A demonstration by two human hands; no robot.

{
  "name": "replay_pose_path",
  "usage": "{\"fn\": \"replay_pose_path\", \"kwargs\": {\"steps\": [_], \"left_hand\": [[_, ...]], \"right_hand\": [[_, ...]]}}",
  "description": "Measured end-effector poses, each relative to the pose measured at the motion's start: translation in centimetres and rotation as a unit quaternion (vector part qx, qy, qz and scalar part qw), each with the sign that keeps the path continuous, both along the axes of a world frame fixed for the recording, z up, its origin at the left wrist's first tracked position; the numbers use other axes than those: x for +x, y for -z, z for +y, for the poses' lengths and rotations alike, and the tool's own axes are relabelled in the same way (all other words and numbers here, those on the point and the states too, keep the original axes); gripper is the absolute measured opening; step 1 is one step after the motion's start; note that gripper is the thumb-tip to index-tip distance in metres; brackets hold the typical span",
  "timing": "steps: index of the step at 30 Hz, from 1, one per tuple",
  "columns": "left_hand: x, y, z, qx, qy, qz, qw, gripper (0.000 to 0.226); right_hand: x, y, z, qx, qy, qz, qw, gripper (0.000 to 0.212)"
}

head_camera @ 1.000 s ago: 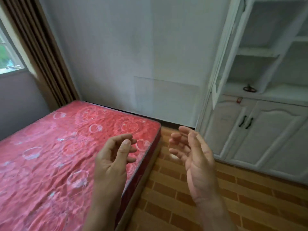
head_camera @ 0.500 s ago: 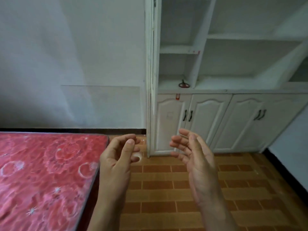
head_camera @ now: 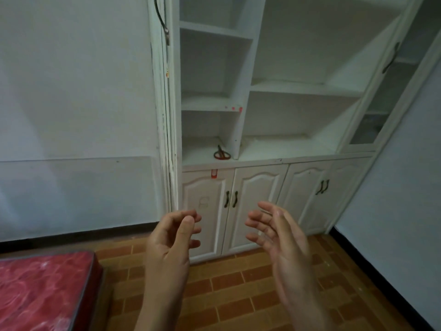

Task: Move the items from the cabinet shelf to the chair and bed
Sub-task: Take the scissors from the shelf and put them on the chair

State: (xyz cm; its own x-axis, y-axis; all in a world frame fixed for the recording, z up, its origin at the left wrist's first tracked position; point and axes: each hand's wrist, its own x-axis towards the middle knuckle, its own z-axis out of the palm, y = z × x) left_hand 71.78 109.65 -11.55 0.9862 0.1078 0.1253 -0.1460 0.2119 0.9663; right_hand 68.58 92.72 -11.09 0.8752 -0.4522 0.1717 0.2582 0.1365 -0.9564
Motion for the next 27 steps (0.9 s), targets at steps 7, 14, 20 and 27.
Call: {"fn": "replay_pose_path", "kwargs": {"steps": [7, 14, 20, 27], "left_hand": [[5.9, 1.9, -6.0, 0.032, 0.022, 0.029, 0.999, 0.018], [13.7, 1.1, -14.4, 0.050, -0.026, 0.021, 0.998, 0.017], [19.2, -0.7, -20.6, 0.057, -0.034, -0.001, 0.998, 0.017], [25.2, 0.1, -24.1, 0.065, -0.034, 0.027, 0.997, 0.016]], "right_hand": [[6.0, 1.6, -5.6, 0.032, 0.023, 0.010, 0.999, 0.041], [13.0, 1.3, -14.9, 0.010, 0.009, -0.014, 1.000, 0.037], [18.3, -0.1, -21.9, 0.002, 0.008, -0.027, 1.000, 0.039], [24.1, 1.0, -24.7, -0.006, 0.000, 0.003, 1.000, 0.039]]}}
